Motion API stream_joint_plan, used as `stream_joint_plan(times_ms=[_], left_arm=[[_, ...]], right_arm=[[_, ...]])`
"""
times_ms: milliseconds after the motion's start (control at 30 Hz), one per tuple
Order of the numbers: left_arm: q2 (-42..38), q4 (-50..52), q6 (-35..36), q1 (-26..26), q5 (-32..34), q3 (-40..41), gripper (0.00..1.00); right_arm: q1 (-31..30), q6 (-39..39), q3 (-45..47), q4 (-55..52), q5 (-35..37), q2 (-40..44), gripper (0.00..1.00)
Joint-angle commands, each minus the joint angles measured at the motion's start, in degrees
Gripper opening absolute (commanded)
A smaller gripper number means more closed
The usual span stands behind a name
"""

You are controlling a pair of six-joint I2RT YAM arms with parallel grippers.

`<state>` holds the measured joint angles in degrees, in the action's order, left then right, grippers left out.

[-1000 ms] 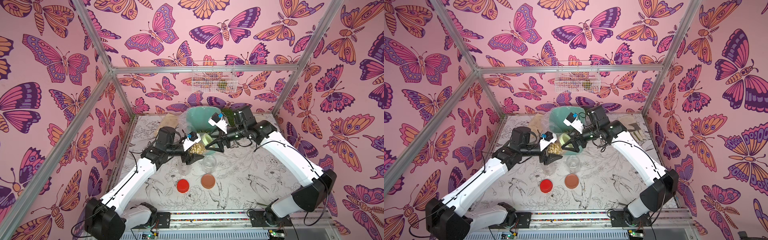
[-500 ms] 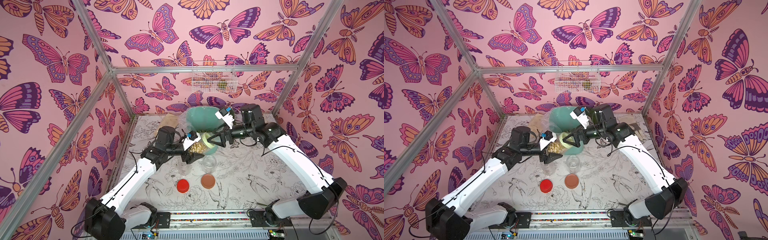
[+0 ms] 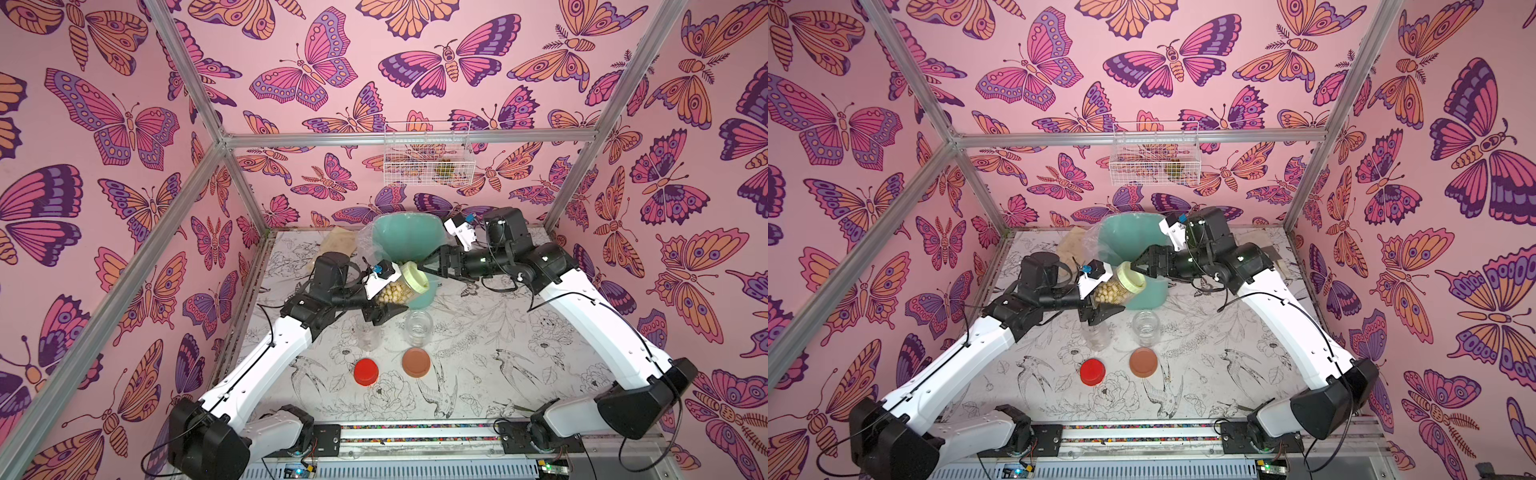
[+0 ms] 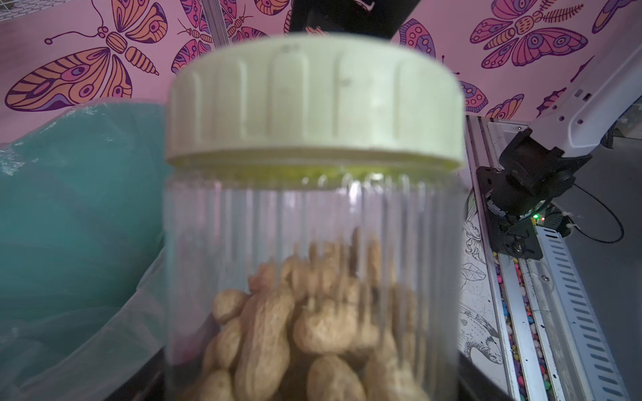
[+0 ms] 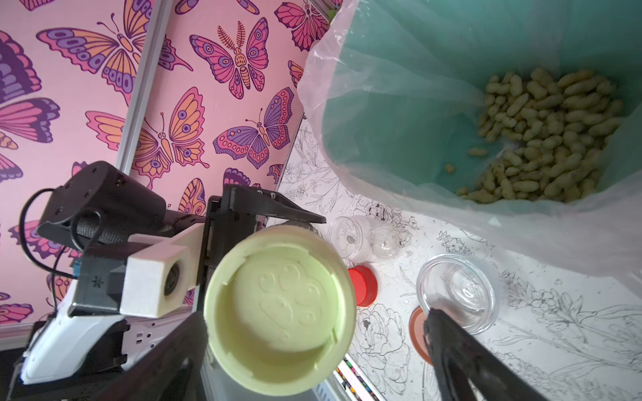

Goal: Empty moldy peanuts from jars
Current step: Unscrew the lid from the jar.

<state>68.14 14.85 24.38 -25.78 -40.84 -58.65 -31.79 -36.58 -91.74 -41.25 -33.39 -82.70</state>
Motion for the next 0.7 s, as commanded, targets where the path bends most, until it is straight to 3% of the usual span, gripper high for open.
stream_joint_plan(times_ms=[0, 367, 667], left_arm=[[-1.5, -4.6, 0.1, 0.2, -1.1, -0.3, 0.00], [-1.3, -4.6, 0.0, 0.2, -1.1, -0.2, 0.00], [-1.2, -4.6, -0.2, 0.2, -1.2, -0.3, 0.00]], right_arm=[[-1.3, -7.3, 1.6, 2.7, 0.5, 0.7, 0.99], [-3.8, -9.5, 1.7, 8.4, -1.7, -0.5, 0.99], [-4.5, -5.8, -0.5, 4.0, -2.8, -2.1, 0.99]])
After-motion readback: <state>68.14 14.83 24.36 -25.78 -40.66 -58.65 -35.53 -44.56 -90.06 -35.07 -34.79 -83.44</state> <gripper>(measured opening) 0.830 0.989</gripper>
